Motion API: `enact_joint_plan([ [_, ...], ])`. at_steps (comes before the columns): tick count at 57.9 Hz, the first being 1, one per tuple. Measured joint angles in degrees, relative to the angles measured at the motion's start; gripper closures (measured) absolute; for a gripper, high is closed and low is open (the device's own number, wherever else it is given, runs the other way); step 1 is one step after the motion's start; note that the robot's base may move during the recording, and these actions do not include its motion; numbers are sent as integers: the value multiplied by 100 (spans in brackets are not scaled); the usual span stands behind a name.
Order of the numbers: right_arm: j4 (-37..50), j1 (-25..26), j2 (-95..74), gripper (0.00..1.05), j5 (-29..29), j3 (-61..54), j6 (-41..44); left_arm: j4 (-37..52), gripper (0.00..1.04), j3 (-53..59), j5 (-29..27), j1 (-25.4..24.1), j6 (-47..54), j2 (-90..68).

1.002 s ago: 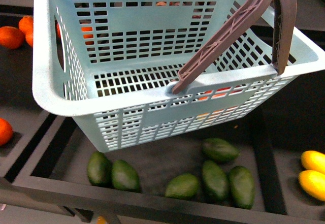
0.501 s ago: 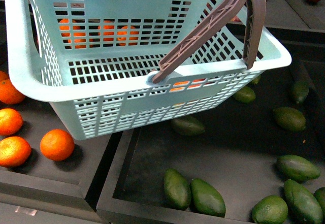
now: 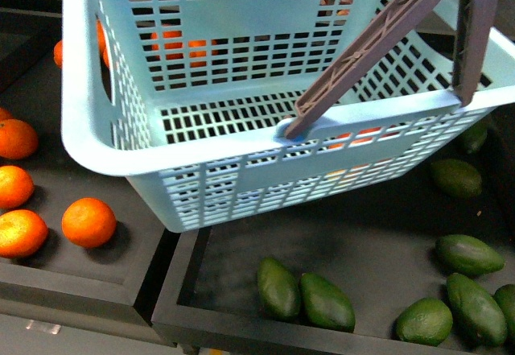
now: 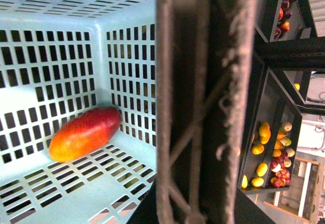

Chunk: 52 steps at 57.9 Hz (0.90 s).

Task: Pick mango and avocado into basket

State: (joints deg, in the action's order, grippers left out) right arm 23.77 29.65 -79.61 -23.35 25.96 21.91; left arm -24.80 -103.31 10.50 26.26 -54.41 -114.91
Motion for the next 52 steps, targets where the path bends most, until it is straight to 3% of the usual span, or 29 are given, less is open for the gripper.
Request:
enact_joint_plan([
  [7,-98,343,-1307,8,-315,647,1392,0,99,0,-52,-20,26,0],
  [19,-1327,605,-2914,8,-570,1438,3735,0,99,-2,-59,-37,37,0],
  [24,-1788,592,-3355,8,-605,1679,4350,0,99,0,-20,-37,31,0],
  [38,-2437,369,-4367,8,-385,2286,5353,0,99,-2,-20,-26,33,0],
  [52,-2339,111,-5272,8,-168,2914,5377,0,99,0,-39,-33,33,0],
])
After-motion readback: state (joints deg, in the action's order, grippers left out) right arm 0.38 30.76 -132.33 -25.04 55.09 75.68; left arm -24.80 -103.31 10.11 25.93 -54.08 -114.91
